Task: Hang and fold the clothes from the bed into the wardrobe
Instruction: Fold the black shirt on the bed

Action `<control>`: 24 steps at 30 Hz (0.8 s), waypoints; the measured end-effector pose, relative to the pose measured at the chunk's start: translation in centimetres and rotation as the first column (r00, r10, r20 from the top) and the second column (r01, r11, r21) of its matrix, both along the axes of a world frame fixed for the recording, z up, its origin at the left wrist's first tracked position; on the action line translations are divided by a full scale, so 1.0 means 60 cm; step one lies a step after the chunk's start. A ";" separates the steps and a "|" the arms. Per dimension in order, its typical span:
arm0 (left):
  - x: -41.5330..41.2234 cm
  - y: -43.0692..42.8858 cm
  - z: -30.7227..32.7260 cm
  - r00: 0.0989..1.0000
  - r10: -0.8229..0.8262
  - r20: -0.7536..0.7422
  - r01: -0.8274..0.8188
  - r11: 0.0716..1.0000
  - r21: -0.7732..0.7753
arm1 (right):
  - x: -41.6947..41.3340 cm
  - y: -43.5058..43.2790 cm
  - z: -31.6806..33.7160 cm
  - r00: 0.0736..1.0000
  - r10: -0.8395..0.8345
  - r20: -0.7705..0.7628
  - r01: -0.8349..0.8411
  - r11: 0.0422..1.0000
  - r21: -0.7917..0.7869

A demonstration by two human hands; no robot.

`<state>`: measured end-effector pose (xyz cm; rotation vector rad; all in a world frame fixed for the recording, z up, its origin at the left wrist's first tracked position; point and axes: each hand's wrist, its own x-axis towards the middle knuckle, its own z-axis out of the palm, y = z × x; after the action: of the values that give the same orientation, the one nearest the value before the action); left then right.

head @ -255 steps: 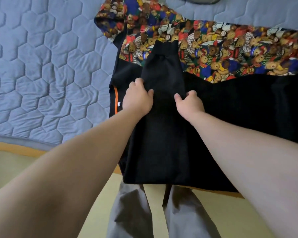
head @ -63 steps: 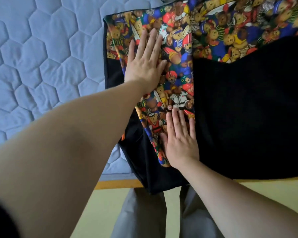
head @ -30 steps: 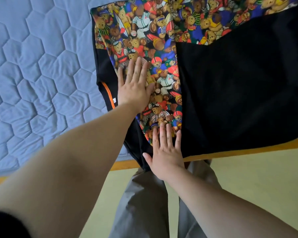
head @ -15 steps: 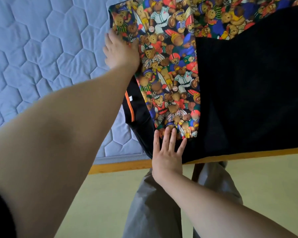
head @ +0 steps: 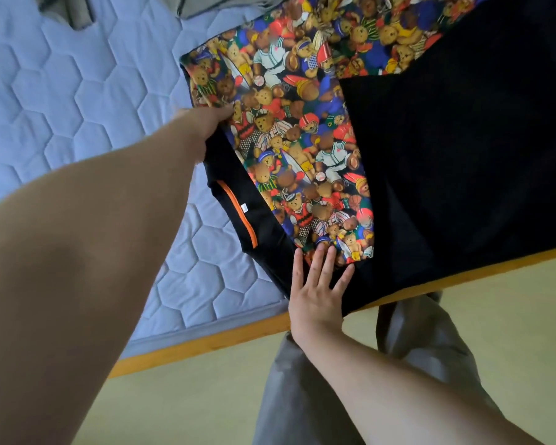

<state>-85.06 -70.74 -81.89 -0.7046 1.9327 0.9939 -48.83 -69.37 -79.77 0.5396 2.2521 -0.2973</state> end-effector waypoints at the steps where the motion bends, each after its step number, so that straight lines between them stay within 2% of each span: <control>1: 0.005 -0.005 0.002 0.998 -0.047 0.045 0.048 0.999 -0.008 | 0.001 0.002 0.000 1.000 0.005 -0.011 -0.006 1.000 -0.007; 4: 0.022 -0.012 0.011 0.990 -0.081 0.111 0.079 0.997 0.023 | 0.007 0.014 0.002 0.997 0.053 -0.048 -0.055 0.998 -0.033; 8: 0.026 -0.011 0.023 0.998 -0.043 0.053 0.042 0.999 0.015 | -0.002 0.022 0.026 1.000 0.007 -0.029 -0.010 0.997 -0.080; 13: 0.031 -0.009 0.055 0.999 -0.002 -0.037 0.002 1.000 0.014 | -0.008 0.030 0.039 0.993 -0.086 -0.075 0.079 0.992 -0.098; 18: 0.059 -0.018 0.081 0.994 0.019 -0.110 -0.017 1.000 0.014 | -0.012 0.049 0.046 0.989 -0.148 -0.019 0.146 0.985 -0.087; 22: 0.074 -0.034 0.108 0.987 -0.014 -0.160 0.016 1.000 0.007 | -0.020 0.036 0.074 0.991 -0.129 0.028 0.131 0.987 -0.090; 24: 0.081 -0.055 0.123 0.980 -0.065 -0.186 0.055 0.997 -0.057 | -0.017 0.018 0.094 0.994 -0.096 0.053 0.102 0.987 -0.123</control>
<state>-80.21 -74.01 -74.50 -0.5950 2.1373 1.0064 -49.86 -68.30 -74.12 0.5868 2.1484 -0.4688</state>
